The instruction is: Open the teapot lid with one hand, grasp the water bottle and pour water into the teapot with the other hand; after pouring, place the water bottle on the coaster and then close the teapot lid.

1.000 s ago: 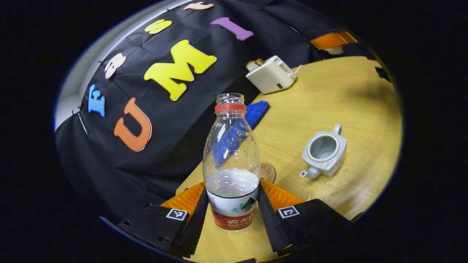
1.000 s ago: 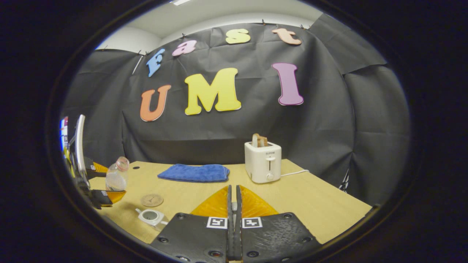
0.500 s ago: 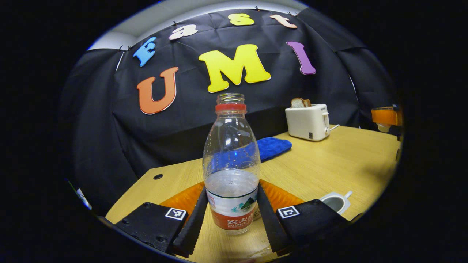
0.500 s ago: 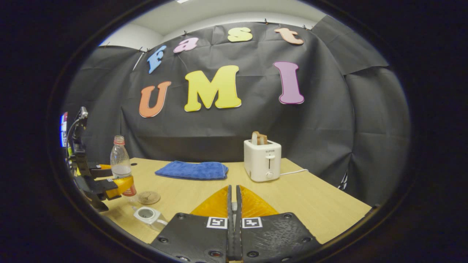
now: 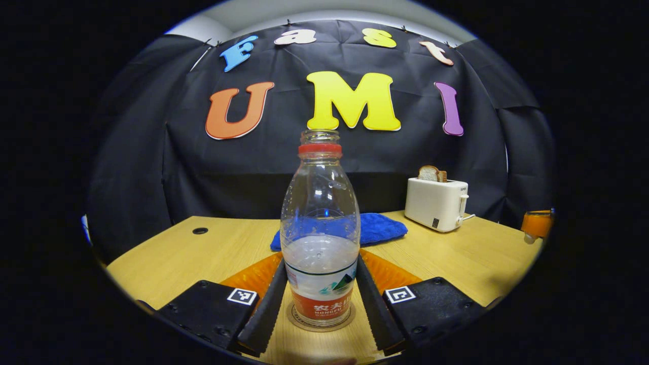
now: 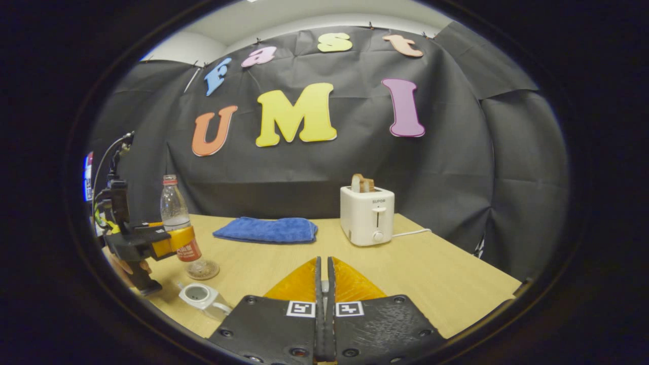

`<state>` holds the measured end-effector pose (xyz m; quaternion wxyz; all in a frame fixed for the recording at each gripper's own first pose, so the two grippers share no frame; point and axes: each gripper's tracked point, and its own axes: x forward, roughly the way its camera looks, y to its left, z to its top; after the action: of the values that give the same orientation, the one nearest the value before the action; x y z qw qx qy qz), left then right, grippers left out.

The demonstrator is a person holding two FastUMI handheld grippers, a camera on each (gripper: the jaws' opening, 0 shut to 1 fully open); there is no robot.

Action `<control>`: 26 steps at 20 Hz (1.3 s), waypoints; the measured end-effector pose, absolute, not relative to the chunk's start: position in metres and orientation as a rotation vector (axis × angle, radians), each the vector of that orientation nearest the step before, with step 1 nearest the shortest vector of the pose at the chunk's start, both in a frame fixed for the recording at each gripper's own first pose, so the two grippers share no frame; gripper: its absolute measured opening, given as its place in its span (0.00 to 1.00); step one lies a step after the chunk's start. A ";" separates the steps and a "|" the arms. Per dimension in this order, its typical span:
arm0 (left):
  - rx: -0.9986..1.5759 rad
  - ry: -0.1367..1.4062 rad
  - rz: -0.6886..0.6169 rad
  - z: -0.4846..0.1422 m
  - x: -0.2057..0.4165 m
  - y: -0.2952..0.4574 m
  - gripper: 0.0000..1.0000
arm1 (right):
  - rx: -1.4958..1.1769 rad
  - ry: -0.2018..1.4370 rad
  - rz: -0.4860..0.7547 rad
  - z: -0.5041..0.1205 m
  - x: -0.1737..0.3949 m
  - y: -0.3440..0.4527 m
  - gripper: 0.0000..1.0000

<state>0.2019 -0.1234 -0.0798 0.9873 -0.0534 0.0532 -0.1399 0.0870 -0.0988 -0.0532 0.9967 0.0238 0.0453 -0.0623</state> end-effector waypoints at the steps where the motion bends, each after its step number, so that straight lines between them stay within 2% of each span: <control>1: -0.107 0.114 -0.273 -0.083 0.205 -0.123 0.77 | 0.047 0.093 -0.122 -0.054 0.087 -0.097 0.00; 10: -0.060 0.144 -0.257 -0.091 0.212 -0.129 0.79 | 0.038 0.112 -0.108 -0.063 0.092 -0.090 0.00; 13: -0.040 0.143 -0.246 -0.090 0.210 -0.125 0.86 | 0.029 0.108 -0.109 -0.062 0.092 -0.089 0.00; 18: -0.018 0.146 -0.251 -0.085 0.204 -0.127 0.90 | 0.024 0.114 -0.106 -0.064 0.090 -0.087 0.00; 26: -0.020 0.123 -0.275 -0.069 0.188 -0.129 0.91 | 0.004 0.097 -0.094 -0.057 0.086 -0.081 0.00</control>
<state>0.1880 -0.1292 -0.0692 0.9886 -0.0101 0.0612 -0.1369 0.0859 -0.0808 -0.0573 0.9977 0.0019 0.0486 -0.0469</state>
